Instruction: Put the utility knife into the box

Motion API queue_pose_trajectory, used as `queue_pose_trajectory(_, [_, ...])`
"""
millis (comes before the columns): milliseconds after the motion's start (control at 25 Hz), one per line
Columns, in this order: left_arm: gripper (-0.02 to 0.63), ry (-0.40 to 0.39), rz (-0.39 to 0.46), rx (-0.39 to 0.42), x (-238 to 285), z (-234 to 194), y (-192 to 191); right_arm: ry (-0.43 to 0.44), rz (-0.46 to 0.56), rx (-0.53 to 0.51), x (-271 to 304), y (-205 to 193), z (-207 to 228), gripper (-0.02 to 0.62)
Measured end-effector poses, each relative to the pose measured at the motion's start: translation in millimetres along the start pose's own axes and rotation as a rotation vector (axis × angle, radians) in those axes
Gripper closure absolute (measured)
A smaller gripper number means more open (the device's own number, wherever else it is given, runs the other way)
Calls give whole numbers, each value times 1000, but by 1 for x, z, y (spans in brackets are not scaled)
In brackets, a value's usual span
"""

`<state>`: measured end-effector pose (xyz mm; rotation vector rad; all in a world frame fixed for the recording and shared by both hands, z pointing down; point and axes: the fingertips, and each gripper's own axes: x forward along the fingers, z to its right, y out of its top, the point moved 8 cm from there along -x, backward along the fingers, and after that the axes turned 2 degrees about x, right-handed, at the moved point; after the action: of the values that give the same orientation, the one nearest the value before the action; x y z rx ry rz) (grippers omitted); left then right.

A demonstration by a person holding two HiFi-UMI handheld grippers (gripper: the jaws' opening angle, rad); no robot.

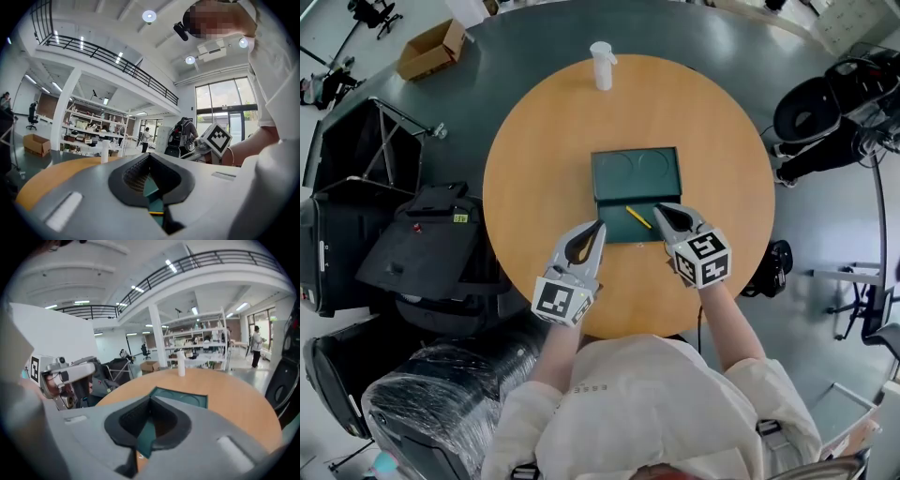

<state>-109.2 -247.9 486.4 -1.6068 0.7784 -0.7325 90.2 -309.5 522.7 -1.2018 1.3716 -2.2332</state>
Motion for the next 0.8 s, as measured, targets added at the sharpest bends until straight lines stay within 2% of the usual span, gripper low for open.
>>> queue_pose_trajectory(200, [594, -1, 66, 65, 1, 16, 32, -27, 225, -53, -48, 30, -16, 603])
queue_pose_trajectory(320, [595, 12, 96, 96, -6, 30, 53, -42, 335, -82, -77, 34, -26, 603])
queue_pose_trajectory(560, [595, 26, 99, 110, -28, 61, 57, 6, 364, 10, -113, 24, -34, 603])
queue_pose_trajectory(680, [594, 56, 89, 107, -47, 71, 47, 33, 366, -5, -120, 14, -46, 603])
queue_pose_trajectory(800, [594, 47, 84, 111, -57, 84, 39, 50, 367, -49, -124, 6, -56, 603])
